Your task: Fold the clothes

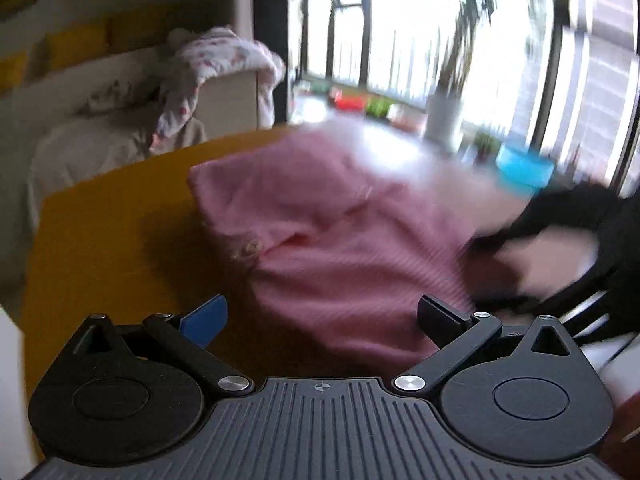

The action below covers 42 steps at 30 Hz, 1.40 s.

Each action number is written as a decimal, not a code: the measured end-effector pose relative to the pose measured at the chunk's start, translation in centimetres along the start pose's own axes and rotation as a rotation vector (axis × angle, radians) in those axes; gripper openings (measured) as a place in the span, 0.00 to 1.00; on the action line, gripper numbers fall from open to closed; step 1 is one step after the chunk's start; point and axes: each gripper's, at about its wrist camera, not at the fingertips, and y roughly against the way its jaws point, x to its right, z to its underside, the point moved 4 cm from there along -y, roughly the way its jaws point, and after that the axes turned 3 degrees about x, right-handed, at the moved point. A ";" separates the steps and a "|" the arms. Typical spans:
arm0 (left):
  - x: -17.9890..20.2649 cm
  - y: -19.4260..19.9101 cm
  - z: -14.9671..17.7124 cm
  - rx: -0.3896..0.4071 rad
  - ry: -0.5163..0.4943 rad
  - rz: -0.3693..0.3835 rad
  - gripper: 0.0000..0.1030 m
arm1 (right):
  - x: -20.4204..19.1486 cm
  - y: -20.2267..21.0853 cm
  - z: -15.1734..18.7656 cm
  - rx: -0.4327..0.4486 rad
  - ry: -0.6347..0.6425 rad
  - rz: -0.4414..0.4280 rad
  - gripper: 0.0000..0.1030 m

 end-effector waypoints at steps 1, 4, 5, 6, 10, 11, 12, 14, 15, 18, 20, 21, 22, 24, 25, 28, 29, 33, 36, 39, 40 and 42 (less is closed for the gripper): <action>-0.1 -0.4 0.1 -0.015 -0.021 -0.002 1.00 | -0.3 0.6 -0.3 0.010 0.029 -0.019 0.55; -0.6 -0.2 0.0 -0.010 -0.017 -0.006 1.00 | -2.4 1.8 -0.3 0.016 0.179 -0.088 0.69; -0.8 0.0 0.0 -0.004 -0.012 -0.010 1.00 | -3.2 1.4 -0.2 0.005 0.237 -0.095 0.69; -1.0 0.3 -0.1 0.004 -0.006 -0.011 1.00 | -3.9 0.9 -0.1 -0.008 0.292 -0.100 0.69; -1.2 2.2 -0.3 0.043 -0.008 0.007 1.00 | -4.1 -1.0 -0.5 -0.002 0.333 -0.054 0.64; -0.9 2.8 -0.3 0.052 -0.026 0.022 1.00 | -3.2 -1.6 -0.9 -0.027 0.259 -0.070 0.49; -0.6 3.4 -0.3 0.060 -0.047 0.040 1.00 | -2.1 -2.3 -1.2 -0.053 0.167 -0.096 0.46; 0.2 4.3 -0.2 0.072 -0.101 0.070 1.00 | 0.9 -3.4 -1.6 -0.110 -0.116 -0.178 0.46; 0.7 4.6 -0.1 0.076 -0.138 0.082 1.00 | 2.5 -3.8 -1.6 -0.124 -0.245 -0.214 0.46; 2.2 4.8 0.4 0.078 -0.265 0.100 1.00 | 5.8 -4.6 -1.3 -0.150 -0.523 -0.287 0.43; 3.2 4.1 0.8 0.068 -0.360 0.087 1.00 | 6.8 -4.7 -0.8 -0.157 -0.623 -0.323 0.43; 3.6 3.5 1.0 0.062 -0.406 0.069 1.00 | 7.0 -4.6 -0.6 -0.158 -0.658 -0.336 0.43; 3.9 2.8 1.1 0.056 -0.454 0.050 1.00 | 7.2 -4.6 -0.3 -0.159 -0.693 -0.349 0.43; 4.3 1.4 1.3 0.052 -0.526 0.020 1.00 | 7.9 -4.5 0.2 -0.163 -0.782 -0.381 0.43; 4.4 0.6 1.3 0.052 -0.555 0.010 1.00 | 8.3 -4.7 0.3 -0.163 -0.815 -0.394 0.43; 4.5 -1.6 0.9 0.068 -0.593 -0.013 1.00 | 8.5 -4.9 0.3 -0.156 -0.823 -0.396 0.43; 4.4 -2.2 0.4 0.081 -0.580 -0.021 1.00 | 8.4 -4.7 0.3 -0.151 -0.806 -0.388 0.43; 2.8 -3.1 -2.0 0.106 -0.376 0.013 1.00 | 5.3 -1.6 -1.7 -0.038 -0.410 -0.223 0.61; 1.0 -3.4 -3.0 0.087 -0.193 0.072 1.00 | 2.2 0.2 -1.9 0.052 -0.054 -0.070 0.74; -0.5 -4.0 -3.3 0.063 -0.066 0.118 1.00 | 1.6 -1.5 -1.5 0.034 0.017 -0.015 0.75; -0.7 -4.1 -3.3 0.057 -0.045 0.129 1.00 | 1.5 -2.1 -1.3 0.026 0.033 0.001 0.71; -0.9 -4.3 -3.2 0.047 -0.016 0.148 1.00 | 1.2 -3.4 -1.1 0.009 0.064 0.032 0.31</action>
